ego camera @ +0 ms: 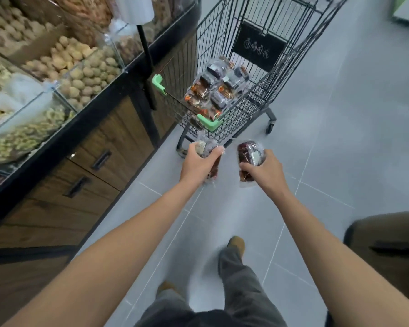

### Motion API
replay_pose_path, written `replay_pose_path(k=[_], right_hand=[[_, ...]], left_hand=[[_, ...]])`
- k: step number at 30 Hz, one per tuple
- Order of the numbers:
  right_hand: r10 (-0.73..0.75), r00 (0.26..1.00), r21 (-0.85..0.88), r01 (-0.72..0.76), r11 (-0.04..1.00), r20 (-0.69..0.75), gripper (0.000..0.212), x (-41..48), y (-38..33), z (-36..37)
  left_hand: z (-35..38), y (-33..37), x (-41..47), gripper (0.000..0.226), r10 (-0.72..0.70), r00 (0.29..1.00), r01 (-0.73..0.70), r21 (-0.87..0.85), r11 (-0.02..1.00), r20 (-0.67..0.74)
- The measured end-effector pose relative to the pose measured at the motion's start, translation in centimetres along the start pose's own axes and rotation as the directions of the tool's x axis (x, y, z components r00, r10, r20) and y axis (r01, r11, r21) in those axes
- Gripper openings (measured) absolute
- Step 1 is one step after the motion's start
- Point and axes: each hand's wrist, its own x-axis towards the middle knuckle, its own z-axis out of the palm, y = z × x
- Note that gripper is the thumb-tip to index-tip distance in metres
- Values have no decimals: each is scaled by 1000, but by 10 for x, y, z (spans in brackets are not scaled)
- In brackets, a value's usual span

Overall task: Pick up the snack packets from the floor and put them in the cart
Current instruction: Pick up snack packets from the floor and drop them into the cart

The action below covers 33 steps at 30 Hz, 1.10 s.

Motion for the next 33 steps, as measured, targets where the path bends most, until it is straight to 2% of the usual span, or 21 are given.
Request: replay_pose_path(k=[4, 7, 16, 19, 25, 28, 30, 33], right_hand=[[-33, 997, 14, 32, 999, 75, 38, 52, -7, -36], [-73, 986, 68, 63, 996, 150, 28, 92, -22, -56], [-177, 955, 71, 165, 984, 237, 45, 227, -62, -48], [-194, 941, 2, 202, 979, 276, 44, 276, -75, -40], [-192, 917, -82, 234, 969, 349, 33, 363, -111, -33], [-168, 905, -135, 237, 962, 390, 36, 402, -127, -26], [-161, 887, -150, 247, 957, 434, 38, 426, -136, -16], [-123, 856, -223, 266, 938, 503, 46, 462, -140, 8]], left_hand=[[34, 40, 23, 70, 31, 995, -35, -41, 999, -96], [54, 65, 44, 72, -31, 988, 11, -133, 991, -154], [81, 107, 140, 80, -208, 933, 89, -371, 924, -294], [88, 118, 189, 82, -264, 909, 113, -419, 901, -323], [100, 149, 282, 78, -371, 888, 219, -459, 861, -273], [98, 160, 314, 71, -424, 868, 266, -479, 836, -257], [94, 160, 332, 77, -473, 844, 289, -531, 796, -250], [88, 150, 361, 88, -584, 771, 374, -561, 738, -254]])
